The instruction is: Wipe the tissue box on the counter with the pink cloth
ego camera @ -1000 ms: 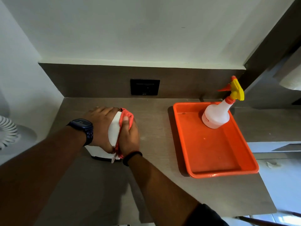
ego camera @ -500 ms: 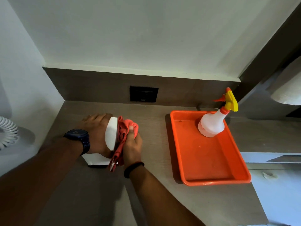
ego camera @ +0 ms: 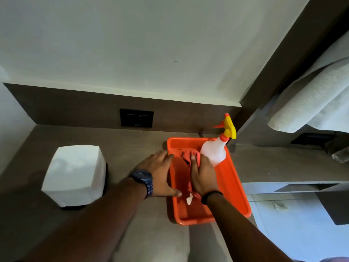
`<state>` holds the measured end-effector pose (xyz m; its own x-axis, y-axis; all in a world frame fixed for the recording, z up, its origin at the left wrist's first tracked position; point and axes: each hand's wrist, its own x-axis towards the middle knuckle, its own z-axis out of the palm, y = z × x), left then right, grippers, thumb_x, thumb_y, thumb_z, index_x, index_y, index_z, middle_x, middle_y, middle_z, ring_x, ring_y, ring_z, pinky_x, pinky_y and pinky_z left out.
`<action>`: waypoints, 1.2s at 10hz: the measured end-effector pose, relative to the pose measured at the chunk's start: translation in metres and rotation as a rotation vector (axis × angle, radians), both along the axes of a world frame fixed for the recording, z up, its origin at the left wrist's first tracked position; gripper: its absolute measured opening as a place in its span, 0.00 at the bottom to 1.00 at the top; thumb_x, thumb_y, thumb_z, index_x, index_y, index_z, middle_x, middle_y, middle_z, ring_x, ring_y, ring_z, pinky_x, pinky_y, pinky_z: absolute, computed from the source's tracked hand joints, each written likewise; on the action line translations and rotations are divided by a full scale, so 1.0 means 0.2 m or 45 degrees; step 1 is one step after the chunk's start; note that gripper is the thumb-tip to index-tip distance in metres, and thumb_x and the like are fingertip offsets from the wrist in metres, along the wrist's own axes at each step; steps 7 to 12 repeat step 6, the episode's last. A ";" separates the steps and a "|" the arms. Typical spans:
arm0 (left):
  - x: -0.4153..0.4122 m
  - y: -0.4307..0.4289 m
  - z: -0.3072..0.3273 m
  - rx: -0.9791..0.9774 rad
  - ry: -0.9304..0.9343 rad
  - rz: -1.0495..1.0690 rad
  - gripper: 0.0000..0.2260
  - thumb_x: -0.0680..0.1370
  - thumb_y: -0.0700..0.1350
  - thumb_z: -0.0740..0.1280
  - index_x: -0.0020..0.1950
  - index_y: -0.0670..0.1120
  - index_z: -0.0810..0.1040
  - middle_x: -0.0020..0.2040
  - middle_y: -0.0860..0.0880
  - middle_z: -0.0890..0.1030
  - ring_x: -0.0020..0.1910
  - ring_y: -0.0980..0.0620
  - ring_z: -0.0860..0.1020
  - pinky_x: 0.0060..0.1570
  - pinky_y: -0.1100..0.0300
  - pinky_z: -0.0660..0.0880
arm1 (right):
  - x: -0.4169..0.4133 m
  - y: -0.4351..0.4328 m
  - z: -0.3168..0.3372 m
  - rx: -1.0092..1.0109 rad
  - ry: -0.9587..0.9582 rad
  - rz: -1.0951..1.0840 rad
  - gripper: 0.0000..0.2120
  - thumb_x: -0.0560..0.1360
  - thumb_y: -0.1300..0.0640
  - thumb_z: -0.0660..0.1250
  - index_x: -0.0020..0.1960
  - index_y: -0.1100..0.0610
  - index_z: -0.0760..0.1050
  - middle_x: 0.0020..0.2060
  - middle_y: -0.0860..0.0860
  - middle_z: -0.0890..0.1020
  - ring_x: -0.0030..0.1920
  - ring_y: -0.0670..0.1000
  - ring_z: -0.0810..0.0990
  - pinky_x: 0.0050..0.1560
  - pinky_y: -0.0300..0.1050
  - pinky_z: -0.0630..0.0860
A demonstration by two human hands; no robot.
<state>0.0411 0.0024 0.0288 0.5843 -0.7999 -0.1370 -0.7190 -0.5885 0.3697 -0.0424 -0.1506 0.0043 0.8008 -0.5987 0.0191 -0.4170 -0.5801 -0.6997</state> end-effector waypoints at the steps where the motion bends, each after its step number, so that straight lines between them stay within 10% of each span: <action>1: -0.05 -0.10 -0.12 0.171 0.017 0.012 0.59 0.56 0.76 0.68 0.76 0.47 0.49 0.78 0.43 0.51 0.76 0.43 0.52 0.75 0.45 0.54 | -0.04 -0.05 -0.08 -0.336 0.358 0.161 0.37 0.77 0.32 0.41 0.57 0.59 0.74 0.56 0.60 0.81 0.57 0.63 0.78 0.54 0.58 0.76; 2: -0.08 -0.13 -0.20 0.257 0.016 0.012 0.60 0.58 0.74 0.69 0.76 0.45 0.43 0.79 0.42 0.43 0.77 0.43 0.45 0.76 0.48 0.48 | -0.05 -0.04 -0.18 -0.487 0.622 0.352 0.24 0.83 0.40 0.49 0.68 0.55 0.69 0.69 0.57 0.75 0.70 0.61 0.71 0.67 0.61 0.70; 4: -0.08 -0.14 -0.23 0.277 0.005 0.016 0.60 0.59 0.73 0.69 0.76 0.47 0.39 0.78 0.43 0.39 0.77 0.42 0.43 0.76 0.47 0.49 | -0.04 -0.03 -0.27 -0.414 0.821 0.544 0.32 0.82 0.41 0.53 0.81 0.52 0.47 0.83 0.54 0.50 0.82 0.59 0.44 0.78 0.68 0.43; 6: 0.00 -0.06 -0.10 0.089 -0.051 0.123 0.58 0.57 0.76 0.65 0.76 0.50 0.46 0.78 0.45 0.49 0.75 0.44 0.51 0.75 0.46 0.55 | 0.01 -0.07 -0.05 -0.260 0.282 0.368 0.29 0.80 0.44 0.56 0.78 0.56 0.62 0.79 0.58 0.65 0.80 0.60 0.59 0.79 0.60 0.57; 12: 0.00 -0.06 -0.10 0.089 -0.051 0.123 0.58 0.57 0.76 0.65 0.76 0.50 0.46 0.78 0.45 0.49 0.75 0.44 0.51 0.75 0.46 0.55 | 0.01 -0.07 -0.05 -0.260 0.282 0.368 0.29 0.80 0.44 0.56 0.78 0.56 0.62 0.79 0.58 0.65 0.80 0.60 0.59 0.79 0.60 0.57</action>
